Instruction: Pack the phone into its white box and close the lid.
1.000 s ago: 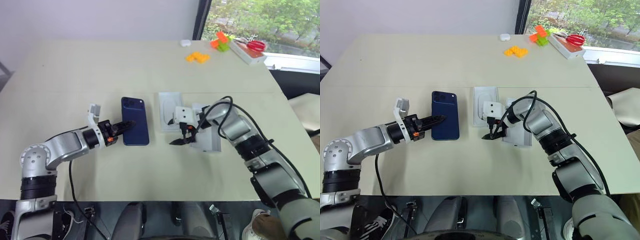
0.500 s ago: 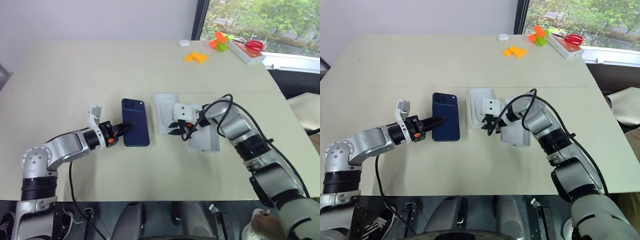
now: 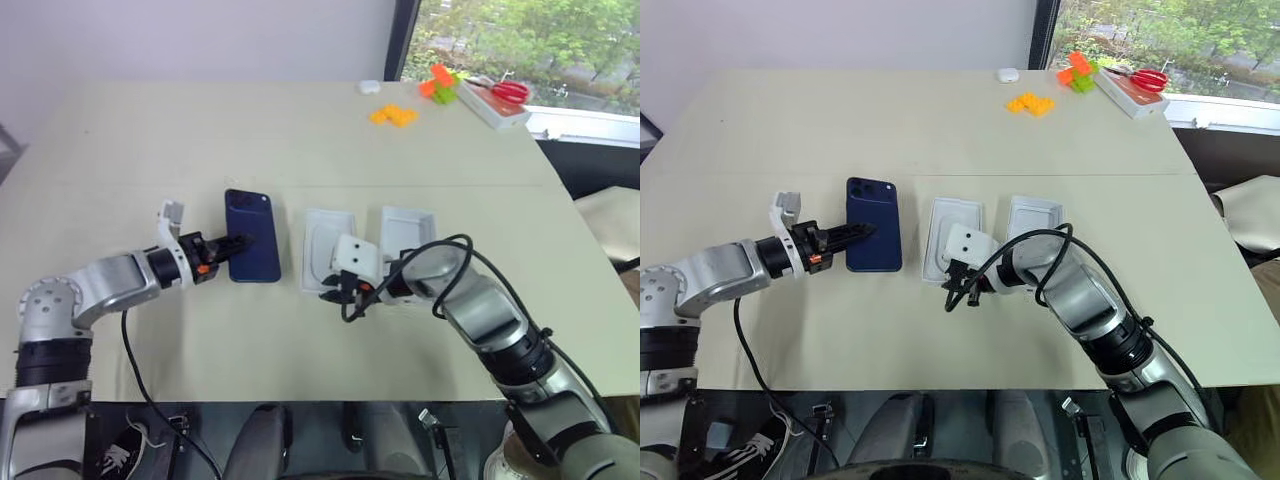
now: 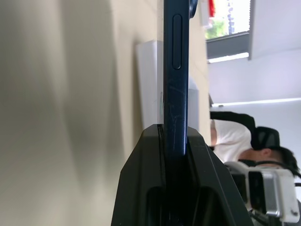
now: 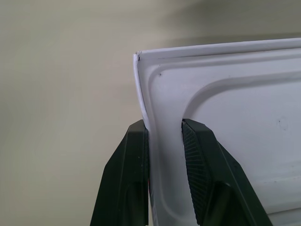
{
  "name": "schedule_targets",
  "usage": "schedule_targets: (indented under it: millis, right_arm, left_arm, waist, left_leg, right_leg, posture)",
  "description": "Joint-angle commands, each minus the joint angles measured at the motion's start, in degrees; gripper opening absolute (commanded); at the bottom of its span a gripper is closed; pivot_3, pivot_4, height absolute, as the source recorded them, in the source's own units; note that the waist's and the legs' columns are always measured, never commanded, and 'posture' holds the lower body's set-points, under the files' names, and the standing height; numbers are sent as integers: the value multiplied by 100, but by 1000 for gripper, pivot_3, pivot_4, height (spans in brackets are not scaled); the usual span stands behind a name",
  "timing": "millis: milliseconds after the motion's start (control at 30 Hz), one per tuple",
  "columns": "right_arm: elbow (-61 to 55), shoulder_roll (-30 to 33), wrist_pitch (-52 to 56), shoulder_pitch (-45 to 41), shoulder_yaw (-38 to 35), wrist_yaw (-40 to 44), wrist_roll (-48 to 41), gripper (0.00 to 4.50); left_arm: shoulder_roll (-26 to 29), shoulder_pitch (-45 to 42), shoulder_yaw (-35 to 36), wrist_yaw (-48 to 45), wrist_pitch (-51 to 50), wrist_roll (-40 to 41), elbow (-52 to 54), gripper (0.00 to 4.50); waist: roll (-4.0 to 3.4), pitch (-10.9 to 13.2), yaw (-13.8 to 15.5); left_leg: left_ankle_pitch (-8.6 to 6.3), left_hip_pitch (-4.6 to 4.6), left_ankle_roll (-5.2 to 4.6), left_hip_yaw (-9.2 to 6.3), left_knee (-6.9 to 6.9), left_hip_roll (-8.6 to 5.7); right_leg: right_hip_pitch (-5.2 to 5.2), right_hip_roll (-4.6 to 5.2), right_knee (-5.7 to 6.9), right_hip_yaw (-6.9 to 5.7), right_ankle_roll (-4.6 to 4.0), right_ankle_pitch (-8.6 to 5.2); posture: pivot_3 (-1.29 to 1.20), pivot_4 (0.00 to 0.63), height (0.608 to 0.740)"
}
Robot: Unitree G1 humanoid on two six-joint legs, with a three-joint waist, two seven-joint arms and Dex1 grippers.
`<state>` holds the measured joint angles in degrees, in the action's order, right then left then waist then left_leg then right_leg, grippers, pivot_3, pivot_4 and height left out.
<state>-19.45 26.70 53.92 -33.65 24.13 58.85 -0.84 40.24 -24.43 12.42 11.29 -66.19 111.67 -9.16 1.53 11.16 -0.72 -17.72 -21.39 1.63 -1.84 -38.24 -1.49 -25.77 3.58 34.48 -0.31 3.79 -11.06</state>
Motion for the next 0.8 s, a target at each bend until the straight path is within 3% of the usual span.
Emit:
schedule_targets:
  millis: [33, 200, 300, 567, 733, 800]
  right_arm:
    - [-132, -281, 364, 112, 117, -230, -328, 580]
    - [-93, -552, 670, 61, 17, -566, -522, 580]
    - [-26, -403, 461, 73, 118, -527, -564, 580]
    - [-39, 28, -326, 133, 318, -338, -641, 4421]
    - [5, -293, -135, -63, -149, -392, -1151, 4421]
    - [95, -385, -261, -173, -721, -286, -1592, 4421]
  left_arm:
    - [93, -195, 80, -189, -47, 111, -68, 0]
    - [106, -223, 74, -211, -103, 91, -73, 0]
    - [98, -200, 73, -190, -90, 84, -24, 0]
    - [90, -84, 32, -152, -81, 122, 110, 0]
    - [44, -143, -56, -145, -97, 108, 138, 0]
    - [-5, -204, -151, -181, -172, 128, 221, 0]
  waist:
    - [0, 0, -6]
    - [2, -1, -8]
    - [2, -1, -8]
    - [1, -1, -9]
    - [1, -1, -10]
    - [1, -1, -2]
  left_leg:
    - [0, 3, 0, 0, 0, 3]
    - [1, 6, 2, -1, -1, 5]
    - [1, 10, 1, -1, -2, 5]
    - [-2, 10, -7, -1, -5, -1]
    - [0, 11, -4, -3, -6, 4]
    - [1, 10, -2, -5, -7, 5]
  right_leg:
    - [0, -1, 3, 0, 0, 0]
    - [-1, -2, 17, 0, 0, 0]
    - [-1, -2, 28, 1, 0, 0]
    - [-10, -4, 52, 2, 0, -1]
    - [-17, -5, 66, 2, -2, 0]
    - [-18, -8, 67, 2, -5, 2]
  posture:
    - [0, 150, 740]
    - [0, 150, 740]
    - [0, 150, 740]
    - [0, 150, 740]
    - [0, 150, 740]
    - [0, 150, 740]
